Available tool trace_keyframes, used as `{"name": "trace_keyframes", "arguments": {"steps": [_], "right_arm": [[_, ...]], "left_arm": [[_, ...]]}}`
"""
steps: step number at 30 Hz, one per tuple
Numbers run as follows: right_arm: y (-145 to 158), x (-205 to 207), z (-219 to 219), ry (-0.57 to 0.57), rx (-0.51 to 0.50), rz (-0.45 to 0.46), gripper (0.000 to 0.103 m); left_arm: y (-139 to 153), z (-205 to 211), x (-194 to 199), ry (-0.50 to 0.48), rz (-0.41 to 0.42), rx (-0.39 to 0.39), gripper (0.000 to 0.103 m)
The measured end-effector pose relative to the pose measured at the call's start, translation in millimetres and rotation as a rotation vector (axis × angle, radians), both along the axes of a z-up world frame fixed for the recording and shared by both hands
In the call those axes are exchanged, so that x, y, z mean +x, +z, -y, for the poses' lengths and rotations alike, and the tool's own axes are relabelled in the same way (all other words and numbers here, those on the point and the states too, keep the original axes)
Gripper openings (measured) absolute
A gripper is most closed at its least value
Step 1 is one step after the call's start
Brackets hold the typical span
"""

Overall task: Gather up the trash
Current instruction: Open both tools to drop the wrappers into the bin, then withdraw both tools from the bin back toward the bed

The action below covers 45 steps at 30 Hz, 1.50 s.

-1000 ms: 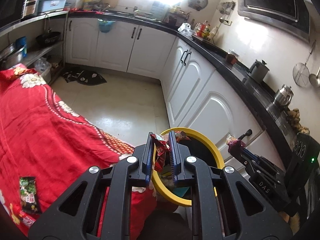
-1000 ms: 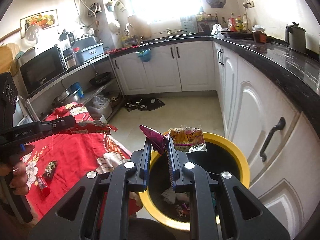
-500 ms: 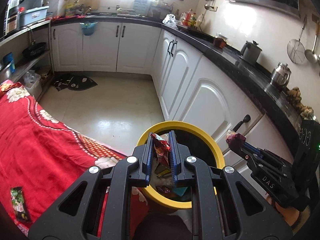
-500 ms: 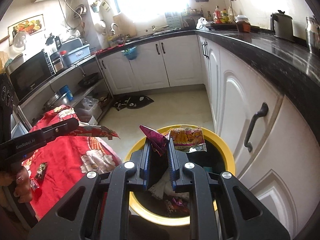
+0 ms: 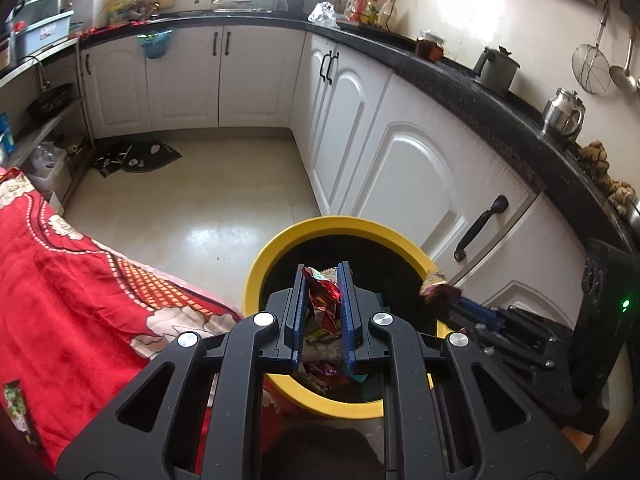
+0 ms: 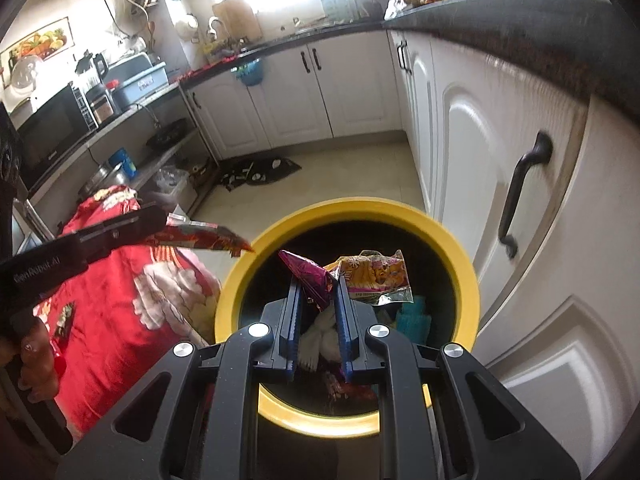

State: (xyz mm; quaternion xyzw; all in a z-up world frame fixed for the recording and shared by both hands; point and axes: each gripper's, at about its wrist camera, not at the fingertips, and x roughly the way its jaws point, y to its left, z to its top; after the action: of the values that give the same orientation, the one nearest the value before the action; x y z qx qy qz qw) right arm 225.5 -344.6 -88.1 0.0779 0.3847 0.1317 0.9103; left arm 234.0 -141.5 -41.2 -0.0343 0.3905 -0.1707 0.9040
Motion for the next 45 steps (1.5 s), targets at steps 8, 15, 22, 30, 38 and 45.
{"name": "trace_keyframes", "arguments": {"steps": [8,15,22,30,38,45], "right_arm": [[-26.2,4.3,-6.2,0.02,-0.01,-0.065,0.016],[-39.5,4.8,-12.5,0.027,-0.023,-0.101,0.018],[-41.7,7.1,-7.1,0.005,-0.026,-0.115,0.023],[-38.7,5.8,-3.1,-0.017,-0.022,-0.113,0.031],[-29.1,-0.2,0.7,-0.046,-0.014,-0.087,0.046],[-15.0,-7.0,0.6,-0.063,-0.013,-0.041,0.06]], "left_arm": [[-14.5,6.8,6.7,-0.012,-0.034,0.006,0.01],[-23.5,10.0,12.8,-0.017,-0.059,0.004,0.011],[-29.8,8.2,17.8,-0.004,-0.079,-0.001,0.017],[-30.3,0.5,17.1,0.019,-0.085,-0.015,0.032],[-20.6,-15.2,11.5,0.059,-0.07,-0.036,0.056],[-6.2,-39.6,2.1,0.123,-0.043,-0.054,0.091]]}}
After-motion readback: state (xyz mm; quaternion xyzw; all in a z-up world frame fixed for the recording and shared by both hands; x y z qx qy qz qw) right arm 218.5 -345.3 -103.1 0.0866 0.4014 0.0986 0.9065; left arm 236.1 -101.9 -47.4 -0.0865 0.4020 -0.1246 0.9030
